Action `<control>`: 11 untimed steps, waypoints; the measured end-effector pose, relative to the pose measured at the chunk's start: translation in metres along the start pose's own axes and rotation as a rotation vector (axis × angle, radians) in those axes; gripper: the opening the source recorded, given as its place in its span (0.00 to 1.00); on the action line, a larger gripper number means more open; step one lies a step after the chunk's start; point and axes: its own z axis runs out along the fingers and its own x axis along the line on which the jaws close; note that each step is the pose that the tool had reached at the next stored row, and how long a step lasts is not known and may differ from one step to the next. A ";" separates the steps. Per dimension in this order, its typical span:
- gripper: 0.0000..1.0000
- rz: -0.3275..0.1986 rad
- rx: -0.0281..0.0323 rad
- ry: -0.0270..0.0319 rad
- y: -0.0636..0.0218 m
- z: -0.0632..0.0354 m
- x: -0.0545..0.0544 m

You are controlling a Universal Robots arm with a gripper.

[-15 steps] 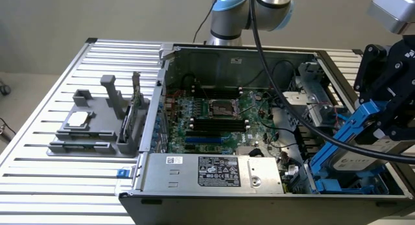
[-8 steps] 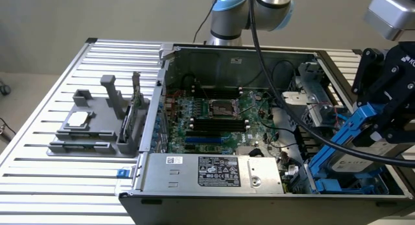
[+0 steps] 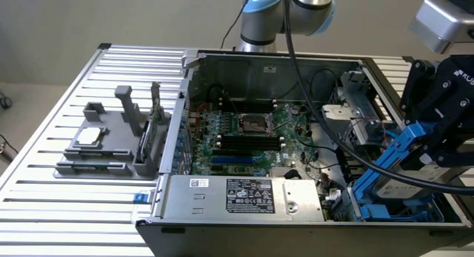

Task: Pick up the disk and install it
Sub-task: 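Insert the disk into the insertion slot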

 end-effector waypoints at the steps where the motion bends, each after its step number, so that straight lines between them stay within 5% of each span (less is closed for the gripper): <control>1: 0.33 0.001 0.0000 -0.0002 0.0000 0.0007 0.000; 11: 0.33 0.003 0.0060 -0.0134 -0.0005 0.0094 0.000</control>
